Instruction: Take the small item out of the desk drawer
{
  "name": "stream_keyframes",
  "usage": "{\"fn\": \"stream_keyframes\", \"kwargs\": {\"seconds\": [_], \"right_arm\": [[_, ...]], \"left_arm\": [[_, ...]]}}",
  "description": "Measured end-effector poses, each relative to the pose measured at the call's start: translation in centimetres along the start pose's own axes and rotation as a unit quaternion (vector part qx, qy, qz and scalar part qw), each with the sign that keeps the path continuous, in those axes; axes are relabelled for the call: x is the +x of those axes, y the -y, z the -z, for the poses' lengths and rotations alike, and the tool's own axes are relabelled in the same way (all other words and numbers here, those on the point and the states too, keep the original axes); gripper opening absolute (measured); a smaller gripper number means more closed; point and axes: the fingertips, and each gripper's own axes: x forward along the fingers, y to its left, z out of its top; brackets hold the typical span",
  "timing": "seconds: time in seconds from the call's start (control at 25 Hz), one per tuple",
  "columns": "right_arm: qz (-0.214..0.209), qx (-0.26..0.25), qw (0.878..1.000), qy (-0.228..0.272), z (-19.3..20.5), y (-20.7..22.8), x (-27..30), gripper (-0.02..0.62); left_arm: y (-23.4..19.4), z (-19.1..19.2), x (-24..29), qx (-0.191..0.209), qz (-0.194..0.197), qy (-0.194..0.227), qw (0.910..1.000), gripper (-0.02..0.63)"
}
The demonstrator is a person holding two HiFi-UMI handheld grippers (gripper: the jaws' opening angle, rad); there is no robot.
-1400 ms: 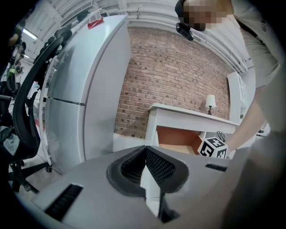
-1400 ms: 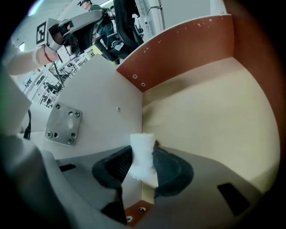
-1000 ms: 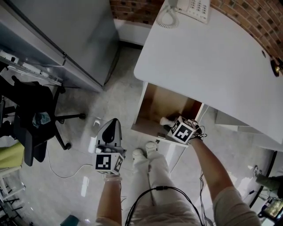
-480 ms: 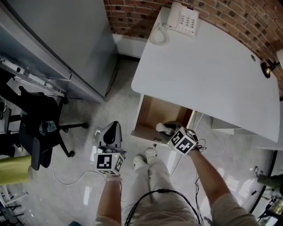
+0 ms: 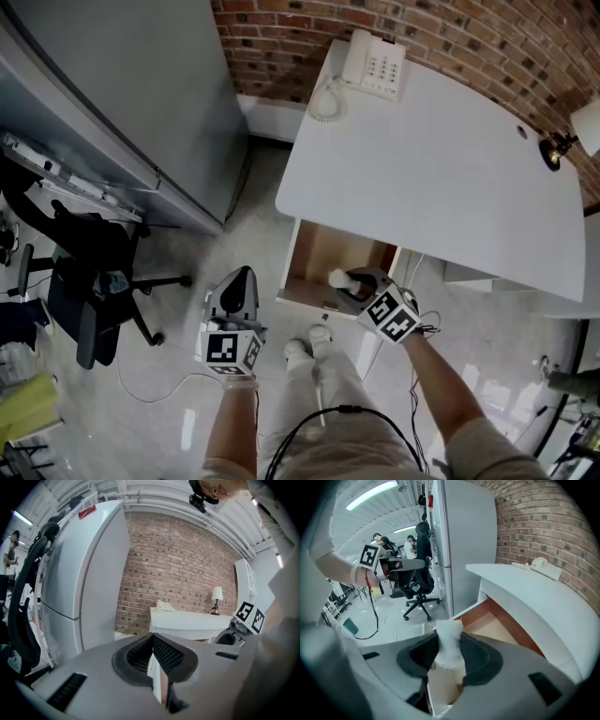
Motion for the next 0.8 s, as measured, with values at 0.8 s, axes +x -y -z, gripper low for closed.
{"fn": "stream_keyframes", "kwargs": {"seconds": [0.8], "right_arm": [[0.035, 0.026, 0.996, 0.082, -5.5, 0.4, -7.5, 0.156]], "left_arm": [[0.7, -5.1, -1.4, -0.001, -0.001, 0.009, 1.0000, 0.005]]}}
